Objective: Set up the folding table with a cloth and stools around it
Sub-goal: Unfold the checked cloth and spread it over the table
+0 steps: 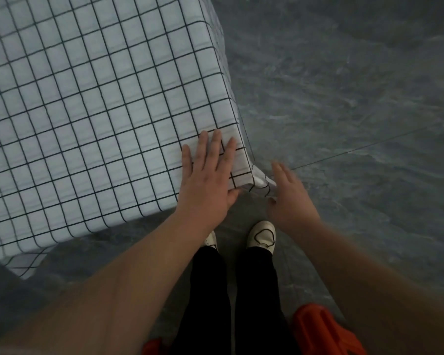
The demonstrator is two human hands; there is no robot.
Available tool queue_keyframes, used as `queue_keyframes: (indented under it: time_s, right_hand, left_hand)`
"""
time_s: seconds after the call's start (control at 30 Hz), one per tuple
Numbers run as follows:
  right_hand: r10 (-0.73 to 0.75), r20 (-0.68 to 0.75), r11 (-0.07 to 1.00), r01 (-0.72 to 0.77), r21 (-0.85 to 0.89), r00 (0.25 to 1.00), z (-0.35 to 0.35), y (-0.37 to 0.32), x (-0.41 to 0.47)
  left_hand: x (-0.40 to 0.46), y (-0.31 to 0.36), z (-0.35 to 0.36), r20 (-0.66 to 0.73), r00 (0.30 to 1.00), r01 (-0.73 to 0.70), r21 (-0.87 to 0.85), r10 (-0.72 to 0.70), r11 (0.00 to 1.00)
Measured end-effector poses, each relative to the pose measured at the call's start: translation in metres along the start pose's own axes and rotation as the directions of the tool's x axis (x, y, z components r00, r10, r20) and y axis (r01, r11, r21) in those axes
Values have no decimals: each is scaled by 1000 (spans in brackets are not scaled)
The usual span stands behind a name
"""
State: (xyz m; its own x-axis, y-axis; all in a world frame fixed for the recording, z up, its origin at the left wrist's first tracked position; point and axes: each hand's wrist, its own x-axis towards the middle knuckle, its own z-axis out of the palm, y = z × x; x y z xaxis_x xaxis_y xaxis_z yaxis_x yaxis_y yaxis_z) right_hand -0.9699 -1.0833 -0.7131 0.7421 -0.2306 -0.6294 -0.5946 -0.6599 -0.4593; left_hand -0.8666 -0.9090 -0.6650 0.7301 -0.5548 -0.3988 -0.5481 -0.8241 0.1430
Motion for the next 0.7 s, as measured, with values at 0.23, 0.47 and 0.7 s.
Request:
queue_keyframes:
  time_s: [0.23, 0.47, 0.7]
  right_hand:
    - [-217, -21, 974, 215, -78, 976, -8, -40, -7]
    - [-229, -26, 971, 226, -80, 973, -8, -44, -5]
    - [-59, 50, 976, 68, -209, 997, -46, -77, -34]
  left_hand:
    - [0, 1, -7, 17, 1000, -5, -58, 6, 998]
    - [-4, -4, -6, 68, 998, -9, -70, 14, 997]
    - [-40, -24, -42, 117, 990, 86, -98, -74, 991]
